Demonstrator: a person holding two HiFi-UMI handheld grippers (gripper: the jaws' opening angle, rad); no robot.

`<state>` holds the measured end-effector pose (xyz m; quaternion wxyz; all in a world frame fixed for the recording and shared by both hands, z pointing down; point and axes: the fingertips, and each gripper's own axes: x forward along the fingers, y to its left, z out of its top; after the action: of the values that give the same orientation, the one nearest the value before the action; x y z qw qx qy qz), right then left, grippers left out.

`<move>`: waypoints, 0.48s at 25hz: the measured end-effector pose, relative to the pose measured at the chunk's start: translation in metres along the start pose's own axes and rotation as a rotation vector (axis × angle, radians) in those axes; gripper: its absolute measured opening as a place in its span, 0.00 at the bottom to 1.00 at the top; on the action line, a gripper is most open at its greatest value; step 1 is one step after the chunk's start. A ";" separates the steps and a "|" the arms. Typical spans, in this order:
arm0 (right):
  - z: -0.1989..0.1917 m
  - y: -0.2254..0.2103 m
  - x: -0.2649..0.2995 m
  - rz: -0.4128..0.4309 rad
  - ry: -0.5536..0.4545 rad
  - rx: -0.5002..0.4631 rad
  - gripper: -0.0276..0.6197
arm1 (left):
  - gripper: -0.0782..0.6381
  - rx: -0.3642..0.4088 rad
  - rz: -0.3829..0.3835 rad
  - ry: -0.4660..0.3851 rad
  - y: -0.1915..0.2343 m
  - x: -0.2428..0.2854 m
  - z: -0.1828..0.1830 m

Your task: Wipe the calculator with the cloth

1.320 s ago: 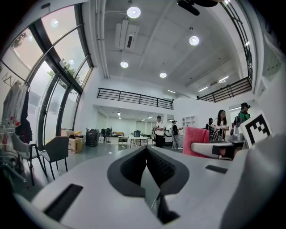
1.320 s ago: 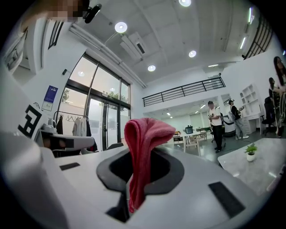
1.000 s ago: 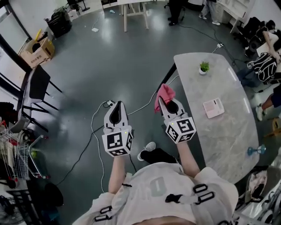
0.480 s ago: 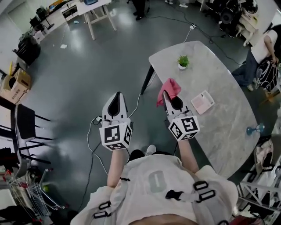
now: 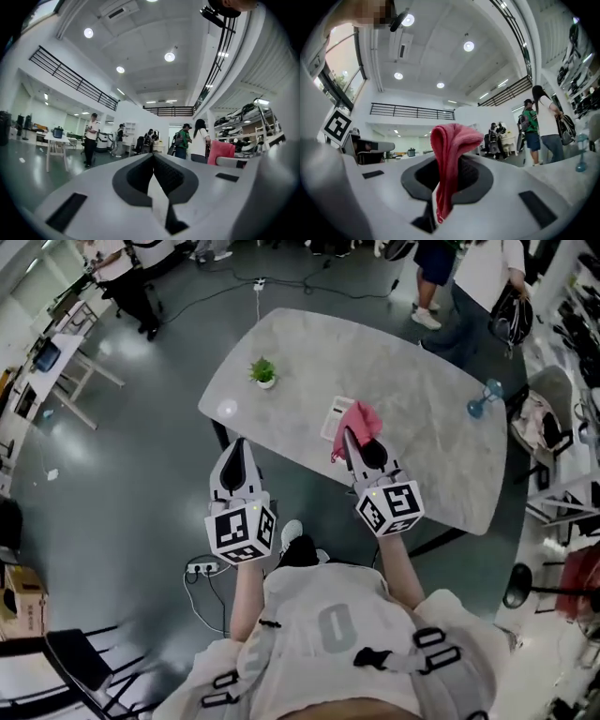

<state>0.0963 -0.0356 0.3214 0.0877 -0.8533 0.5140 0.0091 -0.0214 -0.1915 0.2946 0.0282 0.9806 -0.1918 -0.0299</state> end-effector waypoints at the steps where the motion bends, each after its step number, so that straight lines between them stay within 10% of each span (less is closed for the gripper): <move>1: 0.001 -0.013 -0.007 -0.040 -0.002 -0.005 0.13 | 0.14 -0.007 -0.042 0.007 -0.014 0.012 -0.003; 12: 0.022 -0.117 -0.072 -0.421 -0.063 -0.035 0.13 | 0.14 -0.010 -0.413 0.050 -0.131 0.105 -0.022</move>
<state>0.1665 0.0839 0.3241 0.0888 -0.9425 0.3212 0.0260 0.1258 -0.1094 0.3026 0.0310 0.9994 0.0140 -0.0118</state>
